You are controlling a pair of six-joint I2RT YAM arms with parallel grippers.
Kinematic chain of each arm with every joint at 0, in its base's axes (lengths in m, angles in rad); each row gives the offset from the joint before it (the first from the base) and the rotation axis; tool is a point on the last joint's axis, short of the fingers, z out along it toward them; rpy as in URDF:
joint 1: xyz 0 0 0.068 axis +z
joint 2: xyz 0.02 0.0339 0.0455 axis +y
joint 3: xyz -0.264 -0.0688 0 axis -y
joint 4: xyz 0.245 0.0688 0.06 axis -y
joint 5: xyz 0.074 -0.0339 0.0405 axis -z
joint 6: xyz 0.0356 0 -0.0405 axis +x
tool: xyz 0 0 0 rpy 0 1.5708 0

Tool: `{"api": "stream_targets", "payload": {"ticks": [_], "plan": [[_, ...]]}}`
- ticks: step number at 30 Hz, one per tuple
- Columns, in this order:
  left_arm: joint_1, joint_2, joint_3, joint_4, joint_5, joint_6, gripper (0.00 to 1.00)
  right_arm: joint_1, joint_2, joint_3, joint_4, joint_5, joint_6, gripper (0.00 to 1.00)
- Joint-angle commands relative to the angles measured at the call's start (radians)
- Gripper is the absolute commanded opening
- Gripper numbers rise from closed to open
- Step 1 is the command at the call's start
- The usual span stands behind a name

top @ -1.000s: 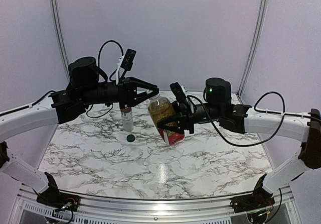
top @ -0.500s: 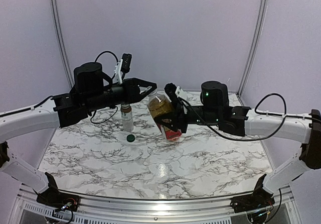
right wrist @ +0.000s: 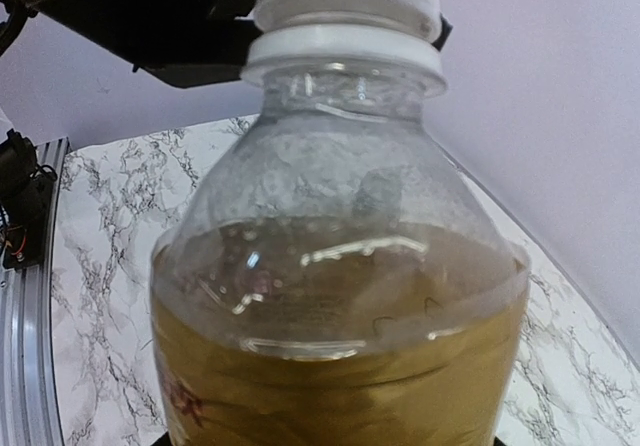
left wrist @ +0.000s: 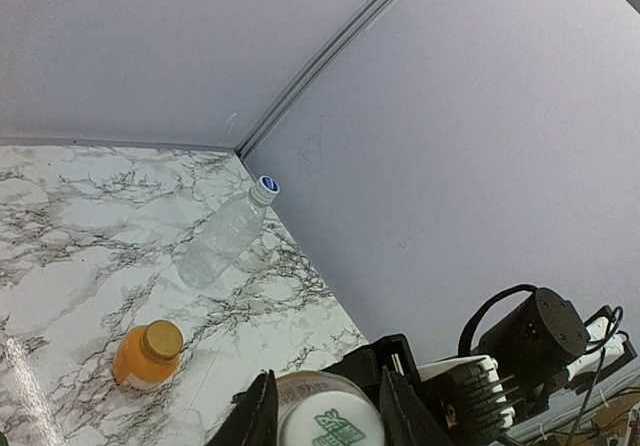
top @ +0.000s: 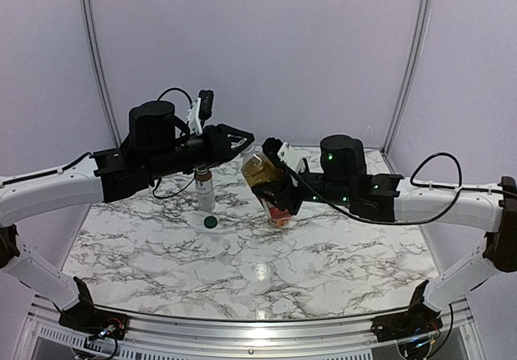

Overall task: Unscrew the bottle caps
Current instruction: Unscrew the bottle cap from the plastic bottle.

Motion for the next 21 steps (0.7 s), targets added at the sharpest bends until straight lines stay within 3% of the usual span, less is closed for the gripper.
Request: {"api": "stream_targets", "payload": {"ticks": [1,11,17,21], "plan": [[0.024,0.029,0.063,-0.006,0.029,0.03,0.39,-0.008,-0.038,-0.001,0.064,-0.072,-0.019,0.4],[0.025,0.015,0.06,-0.003,0.095,0.078,0.52,-0.045,-0.042,-0.007,0.077,-0.205,0.025,0.4],[0.028,-0.03,0.049,0.0,0.112,0.152,0.73,-0.077,-0.052,-0.029,0.096,-0.311,0.052,0.4],[0.038,-0.069,0.034,0.008,0.197,0.259,0.83,-0.093,-0.061,-0.037,0.106,-0.408,0.068,0.4]]}}
